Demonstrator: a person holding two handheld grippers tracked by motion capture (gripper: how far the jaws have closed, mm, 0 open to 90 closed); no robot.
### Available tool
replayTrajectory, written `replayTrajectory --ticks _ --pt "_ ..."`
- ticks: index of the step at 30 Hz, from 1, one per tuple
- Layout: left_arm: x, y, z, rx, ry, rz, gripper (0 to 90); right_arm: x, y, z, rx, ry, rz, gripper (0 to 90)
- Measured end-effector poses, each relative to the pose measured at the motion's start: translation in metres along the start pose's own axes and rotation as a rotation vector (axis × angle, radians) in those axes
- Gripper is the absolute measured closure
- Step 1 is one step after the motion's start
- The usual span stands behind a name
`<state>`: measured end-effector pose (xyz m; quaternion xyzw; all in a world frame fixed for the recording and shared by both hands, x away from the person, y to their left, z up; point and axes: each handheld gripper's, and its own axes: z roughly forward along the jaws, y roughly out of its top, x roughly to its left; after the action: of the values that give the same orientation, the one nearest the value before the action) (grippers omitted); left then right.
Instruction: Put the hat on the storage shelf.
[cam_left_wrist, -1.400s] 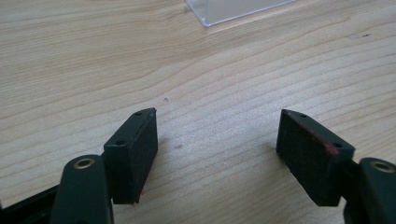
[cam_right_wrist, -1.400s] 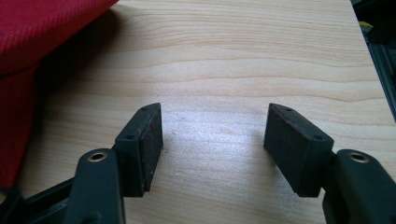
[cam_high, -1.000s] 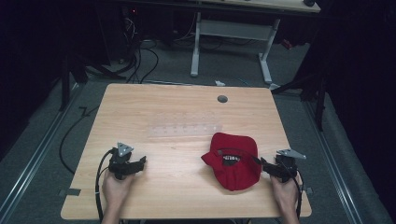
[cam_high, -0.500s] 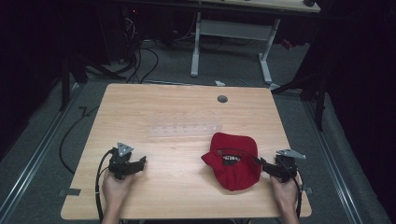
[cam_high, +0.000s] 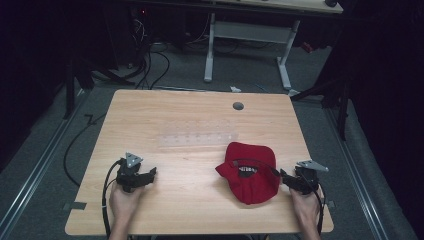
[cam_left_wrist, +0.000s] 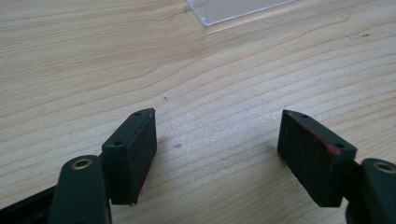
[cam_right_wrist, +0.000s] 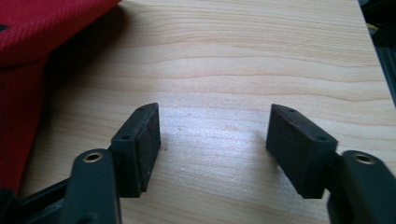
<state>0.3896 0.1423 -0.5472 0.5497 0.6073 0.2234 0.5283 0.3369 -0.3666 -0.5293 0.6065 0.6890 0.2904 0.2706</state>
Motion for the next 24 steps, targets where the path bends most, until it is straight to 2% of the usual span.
replayTrajectory --ticks 4,5,6,7,9,16,21,24 --pt "0.0 0.0 0.0 -0.001 0.0 0.001 28.6 0.0 -0.001 -0.003 -0.006 0.011 0.007 43.4" --pt "0.0 0.0 0.0 0.0 0.0 0.0 28.6 0.0 -0.001 -0.005 -0.017 0.017 0.014 45.0" --pt "0.0 0.0 0.0 -0.004 0.001 -0.004 28.7 -0.001 -0.001 -0.01 -0.045 0.046 0.038 47.7" --pt "0.0 0.0 0.0 -0.004 0.001 -0.004 28.7 -0.001 -0.001 -0.01 -0.045 0.046 0.038 47.7" --pt "0.0 0.0 0.0 -0.003 0.001 -0.001 28.7 -0.004 -0.001 -0.018 -0.087 0.068 0.055 50.0" --pt "0.0 0.0 0.0 -0.004 0.002 -0.003 28.6 -0.007 -0.003 -0.031 -0.116 0.112 0.094 49.5" --pt "0.0 0.0 0.0 0.003 -0.004 -0.001 26.8 -0.004 -0.005 -0.045 -0.139 0.108 0.074 47.6" --pt "0.0 0.0 0.001 0.003 -0.003 0.0 26.8 0.0 -0.006 -0.058 -0.165 0.134 0.066 44.8"
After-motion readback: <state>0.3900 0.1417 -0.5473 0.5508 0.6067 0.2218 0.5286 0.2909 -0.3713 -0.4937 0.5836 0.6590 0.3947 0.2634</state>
